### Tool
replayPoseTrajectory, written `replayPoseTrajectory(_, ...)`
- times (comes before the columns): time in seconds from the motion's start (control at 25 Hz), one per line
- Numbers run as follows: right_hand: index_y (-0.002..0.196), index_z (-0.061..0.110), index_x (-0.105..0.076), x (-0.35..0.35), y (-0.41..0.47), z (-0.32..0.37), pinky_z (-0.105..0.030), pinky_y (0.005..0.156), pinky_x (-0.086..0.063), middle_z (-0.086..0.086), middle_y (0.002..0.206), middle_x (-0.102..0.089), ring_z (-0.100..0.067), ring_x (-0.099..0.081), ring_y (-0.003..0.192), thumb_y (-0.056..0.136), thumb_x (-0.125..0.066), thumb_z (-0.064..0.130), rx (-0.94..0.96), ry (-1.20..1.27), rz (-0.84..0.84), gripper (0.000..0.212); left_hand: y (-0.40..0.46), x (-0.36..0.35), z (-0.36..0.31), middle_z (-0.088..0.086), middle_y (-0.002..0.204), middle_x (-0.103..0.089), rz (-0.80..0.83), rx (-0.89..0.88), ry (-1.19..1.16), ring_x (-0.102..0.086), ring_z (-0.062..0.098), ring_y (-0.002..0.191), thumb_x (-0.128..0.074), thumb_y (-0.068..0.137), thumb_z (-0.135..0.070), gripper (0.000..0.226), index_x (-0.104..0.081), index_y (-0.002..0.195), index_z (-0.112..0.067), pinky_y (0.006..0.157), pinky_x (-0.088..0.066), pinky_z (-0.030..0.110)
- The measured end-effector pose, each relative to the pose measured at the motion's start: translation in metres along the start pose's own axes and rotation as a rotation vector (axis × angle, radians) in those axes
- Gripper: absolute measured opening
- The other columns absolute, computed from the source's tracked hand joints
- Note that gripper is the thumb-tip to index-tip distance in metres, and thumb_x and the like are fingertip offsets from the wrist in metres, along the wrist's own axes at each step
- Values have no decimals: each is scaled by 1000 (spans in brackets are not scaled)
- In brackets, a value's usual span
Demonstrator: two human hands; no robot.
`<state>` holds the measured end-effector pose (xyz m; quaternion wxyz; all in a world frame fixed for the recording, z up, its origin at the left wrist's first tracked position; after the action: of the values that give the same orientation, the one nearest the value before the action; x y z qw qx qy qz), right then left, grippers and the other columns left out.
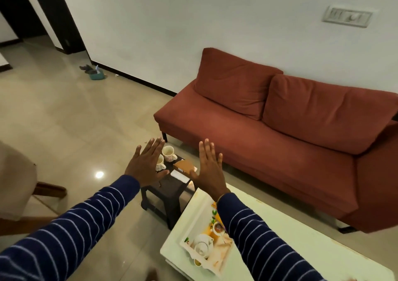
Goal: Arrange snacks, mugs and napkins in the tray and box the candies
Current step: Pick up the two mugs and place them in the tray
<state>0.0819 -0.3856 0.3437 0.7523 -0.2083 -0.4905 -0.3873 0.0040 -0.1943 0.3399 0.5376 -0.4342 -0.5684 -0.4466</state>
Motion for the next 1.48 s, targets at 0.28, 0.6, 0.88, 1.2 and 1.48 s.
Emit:
replayPoseTrajectory(0.28, 158, 15, -1, -94, 108, 24, -53, 123, -3, -6, 166, 8, -25, 8, 153, 92, -55, 34, 11, -17, 84, 87, 79, -68, 102, 5, 167, 1, 125, 8, -10, 1, 27, 154, -54, 89, -63, 100, -1, 159, -15, 121, -11, 53)
replayPoseTrajectory(0.6, 158, 12, -11, -279, 234, 2, -45, 124, -12, -8, 166, -7, -25, -6, 154, 95, -57, 17, -154, 0, 295, 78, 199, -237, 214, 9, 167, -10, 408, -78, -125, -6, 29, 154, -64, 87, -51, 99, -9, 158, -11, 121, -18, 54)
replayPoseTrajectory(0.88, 138, 12, -50, -421, 277, -37, -40, 105, -45, -10, 138, -56, -27, -53, 127, 97, -59, 21, -349, 104, 421, 43, 233, -383, 254, 14, 153, -43, 602, 52, -505, -48, 38, 133, -85, 72, -30, 99, -30, 152, -13, 105, -43, 48)
replayPoseTrajectory(1.2, 106, 10, -66, -485, 288, -58, -34, 86, -55, -10, 101, -70, -23, -66, 89, 104, -48, 25, -442, 172, 393, 24, 246, -451, 242, 8, 157, -38, 539, 136, -730, -41, 30, 140, -91, 67, -23, 111, -24, 155, -18, 113, -39, 47)
replayPoseTrajectory(1.48, 102, 11, -71, -469, 299, -56, -31, 81, -55, -8, 95, -72, -19, -66, 83, 101, -53, 21, -354, 262, 359, 20, 247, -434, 247, -3, 130, -62, 311, 135, -763, -60, 17, 115, -89, 62, -49, 89, -47, 137, -25, 95, -53, 36)
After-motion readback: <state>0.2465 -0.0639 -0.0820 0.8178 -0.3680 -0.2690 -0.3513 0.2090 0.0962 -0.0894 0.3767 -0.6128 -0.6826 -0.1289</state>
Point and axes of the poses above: each hand's wrist, its own y-axis towards the middle knuckle, its own x-axis out of the back of the hand, z = x × y, the point moved 7 cm from there along y, towards the middle knuckle
